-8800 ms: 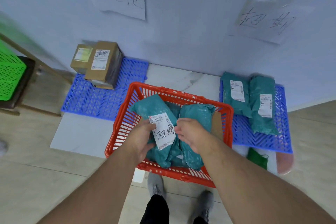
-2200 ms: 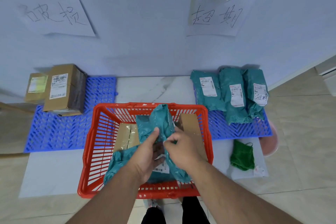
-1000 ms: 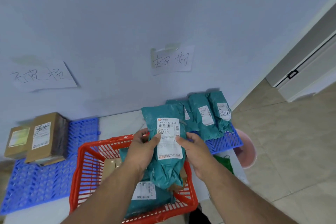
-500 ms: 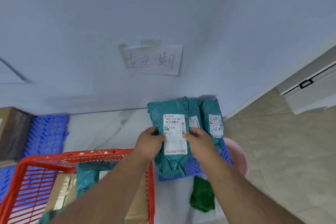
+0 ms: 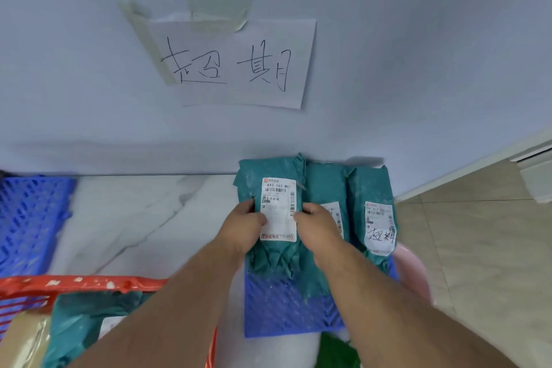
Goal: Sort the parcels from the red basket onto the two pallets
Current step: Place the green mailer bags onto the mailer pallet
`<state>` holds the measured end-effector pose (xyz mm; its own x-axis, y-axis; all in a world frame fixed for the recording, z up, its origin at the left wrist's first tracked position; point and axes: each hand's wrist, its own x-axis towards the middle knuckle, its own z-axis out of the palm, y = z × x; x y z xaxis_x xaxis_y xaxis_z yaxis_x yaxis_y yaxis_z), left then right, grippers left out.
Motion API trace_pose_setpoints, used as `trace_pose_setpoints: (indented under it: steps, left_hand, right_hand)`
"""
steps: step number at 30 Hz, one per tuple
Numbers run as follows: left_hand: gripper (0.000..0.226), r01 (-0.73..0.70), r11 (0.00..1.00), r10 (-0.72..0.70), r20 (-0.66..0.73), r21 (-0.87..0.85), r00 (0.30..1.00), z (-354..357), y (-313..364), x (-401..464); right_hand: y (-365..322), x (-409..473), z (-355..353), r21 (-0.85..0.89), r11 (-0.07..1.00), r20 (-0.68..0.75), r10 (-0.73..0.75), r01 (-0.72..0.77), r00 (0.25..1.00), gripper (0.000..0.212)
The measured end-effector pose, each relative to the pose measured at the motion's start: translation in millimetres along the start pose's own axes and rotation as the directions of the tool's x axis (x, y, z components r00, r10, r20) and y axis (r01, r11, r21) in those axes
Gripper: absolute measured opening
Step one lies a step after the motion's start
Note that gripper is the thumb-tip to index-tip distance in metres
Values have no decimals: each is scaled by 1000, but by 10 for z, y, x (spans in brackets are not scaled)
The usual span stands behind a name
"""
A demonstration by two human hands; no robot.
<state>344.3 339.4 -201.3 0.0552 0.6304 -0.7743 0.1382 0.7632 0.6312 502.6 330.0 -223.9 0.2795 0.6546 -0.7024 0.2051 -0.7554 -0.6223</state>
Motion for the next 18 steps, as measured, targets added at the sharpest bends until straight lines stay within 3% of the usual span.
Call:
trace_pose_setpoints:
  steps: [5,8,12,17,18]
  left_hand:
    - [53,3,999,-4,27,35,1000,-28,-63,142]
    - [53,-7,999,5,50,54,999,-62,-99,83]
    - [45,-7,1000,5,63,25,998,-120,-101,-87]
    - [45,-17,999,17,2,-28,1000,-384,54,-613]
    - [53,-22,998,21,-9,-50,1000,-481,70,-759]
  right_hand:
    - [51,102,-19,-10,999,-24,31,-31,999,45]
    - [143,35,15,-23,1000,-9,1,-1,1000,38]
    - [91,-179,11,-27,1000,6,-12,12,1000,60]
    - [-62,-734,-39,7,998,-10,-62,62,998,32]
    - [-82,-879,-41,-9,997,-19,-80,79,997,26]
